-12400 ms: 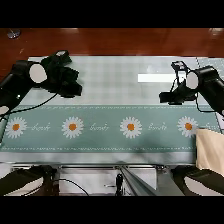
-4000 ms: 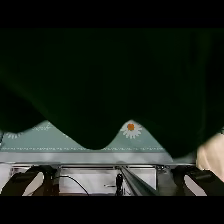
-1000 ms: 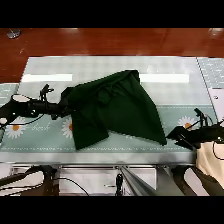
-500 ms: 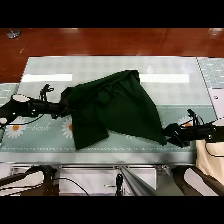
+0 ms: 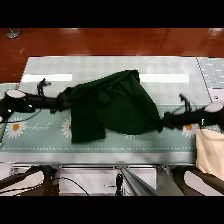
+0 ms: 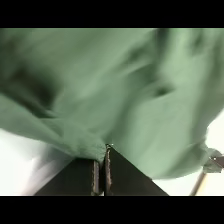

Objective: Fold the shirts.

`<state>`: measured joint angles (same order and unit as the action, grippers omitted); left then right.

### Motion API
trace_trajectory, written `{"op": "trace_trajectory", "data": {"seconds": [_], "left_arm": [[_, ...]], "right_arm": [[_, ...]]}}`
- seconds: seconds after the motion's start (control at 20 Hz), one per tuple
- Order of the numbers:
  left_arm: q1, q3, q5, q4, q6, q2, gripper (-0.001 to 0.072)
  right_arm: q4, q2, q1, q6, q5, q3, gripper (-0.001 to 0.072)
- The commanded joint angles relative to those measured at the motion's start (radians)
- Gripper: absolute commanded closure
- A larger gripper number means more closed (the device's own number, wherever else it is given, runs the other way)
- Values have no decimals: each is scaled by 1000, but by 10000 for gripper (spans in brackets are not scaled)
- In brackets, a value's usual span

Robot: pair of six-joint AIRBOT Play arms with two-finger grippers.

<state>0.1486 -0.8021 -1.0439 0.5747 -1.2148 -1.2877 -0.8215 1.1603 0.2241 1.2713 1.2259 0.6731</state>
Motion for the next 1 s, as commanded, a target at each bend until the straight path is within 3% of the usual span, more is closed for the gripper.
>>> {"op": "trace_trajectory", "data": {"seconds": [0.0, 0.25, 0.35, 0.6, 0.95], "left_arm": [[1, -235, 8, -159, 37, 93, 679], [10, -820, 158, -147, 35, 204, 680], [32, -992, 157, -32, -41, 242, 680], [93, -1114, 128, 306, -126, 465, 680], [97, -1102, -177, 634, -153, 728, 679]], "right_arm": [[5, 4, -30, 76, 77, 404, 694], [-64, -3, -30, 186, 127, 1216, 694], [-94, -42, -30, 195, 205, 1424, 694], [-254, -317, -30, 199, 244, 1414, 694], [-356, -480, -30, 241, 385, 1405, 694]]}}
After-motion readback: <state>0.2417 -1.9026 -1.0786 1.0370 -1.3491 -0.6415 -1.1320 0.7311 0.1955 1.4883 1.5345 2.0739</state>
